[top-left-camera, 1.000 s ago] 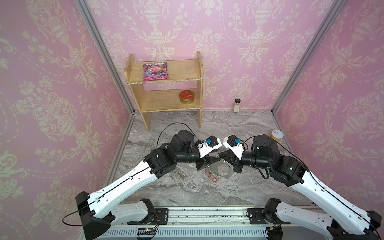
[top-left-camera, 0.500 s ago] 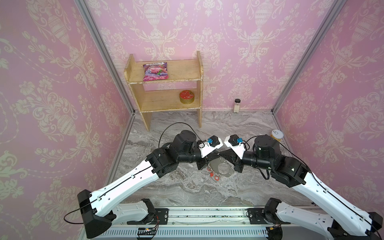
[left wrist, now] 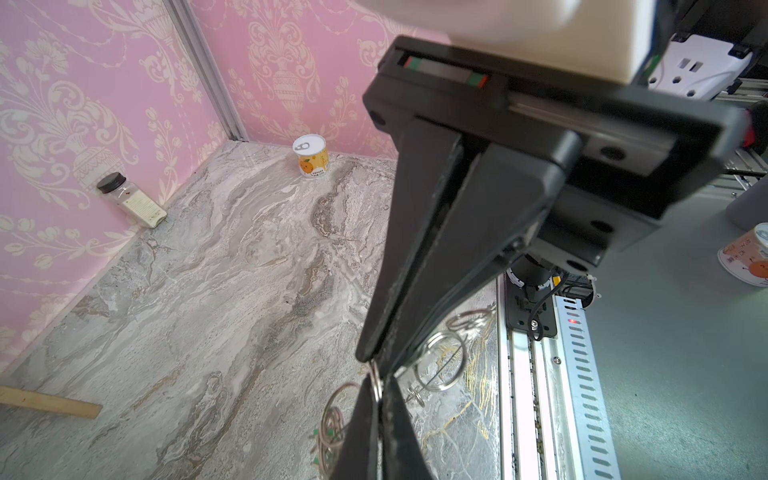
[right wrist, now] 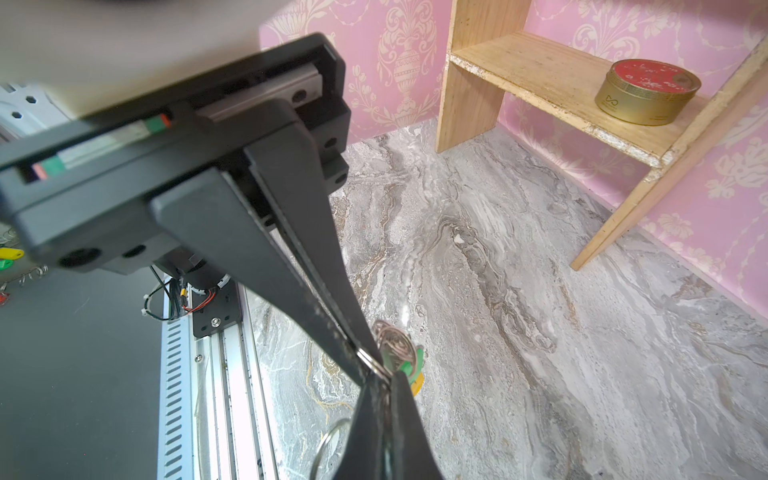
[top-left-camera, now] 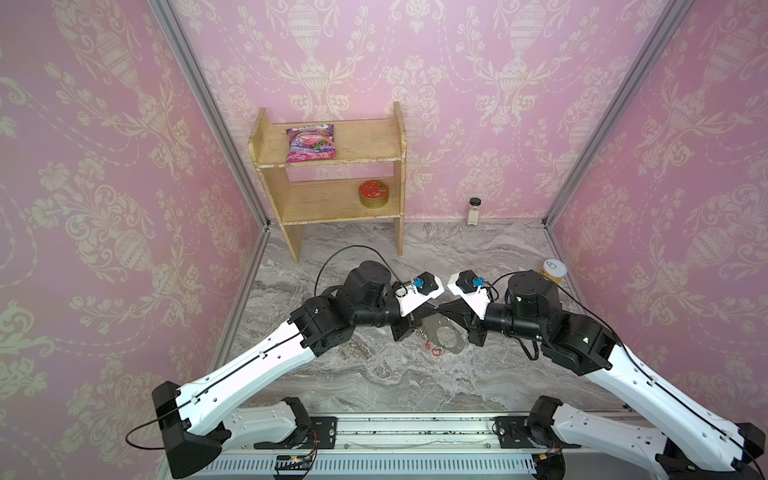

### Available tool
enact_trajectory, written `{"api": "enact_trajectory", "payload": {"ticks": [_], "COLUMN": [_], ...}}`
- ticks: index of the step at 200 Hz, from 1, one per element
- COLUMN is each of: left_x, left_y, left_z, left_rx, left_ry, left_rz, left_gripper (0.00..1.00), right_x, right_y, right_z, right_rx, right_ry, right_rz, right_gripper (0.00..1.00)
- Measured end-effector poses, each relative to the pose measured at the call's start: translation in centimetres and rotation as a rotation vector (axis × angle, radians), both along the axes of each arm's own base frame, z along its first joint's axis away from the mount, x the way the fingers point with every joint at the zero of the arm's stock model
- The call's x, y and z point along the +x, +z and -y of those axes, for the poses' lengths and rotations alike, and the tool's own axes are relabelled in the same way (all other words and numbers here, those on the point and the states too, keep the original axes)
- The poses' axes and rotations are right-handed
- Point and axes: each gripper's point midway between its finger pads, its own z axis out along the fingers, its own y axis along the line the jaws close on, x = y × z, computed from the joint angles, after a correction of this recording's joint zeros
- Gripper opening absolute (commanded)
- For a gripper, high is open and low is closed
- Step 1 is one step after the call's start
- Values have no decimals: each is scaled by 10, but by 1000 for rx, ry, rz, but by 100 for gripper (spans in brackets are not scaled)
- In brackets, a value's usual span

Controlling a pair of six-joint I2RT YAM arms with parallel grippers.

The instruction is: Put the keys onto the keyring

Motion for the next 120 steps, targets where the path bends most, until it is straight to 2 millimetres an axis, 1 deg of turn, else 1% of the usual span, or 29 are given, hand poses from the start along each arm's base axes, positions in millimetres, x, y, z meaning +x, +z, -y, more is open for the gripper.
{"api": "enact_trajectory", "payload": {"ticks": [12,37,78,120], "left_x": [-1,-3,-8,-10], "left_y": [1,6,16,22], "left_z": [-1,-3,-7,-10], "left_rx": [-2,-19,-54,-67], "left_ry": [0,-1,-11,-14], "left_rz": [2,17,56,79], "left_gripper": [0,0,0,0], "right_x": [-1,-3,-11,-16], "right_y": [1,5,14,16], "right_z": [0,-1,-4,-3], "right_rx": [2,14,31,29], "right_ry": [2,14,54,76], "right_rz": [1,9,29,26], "right_gripper": [0,6,12,18]}}
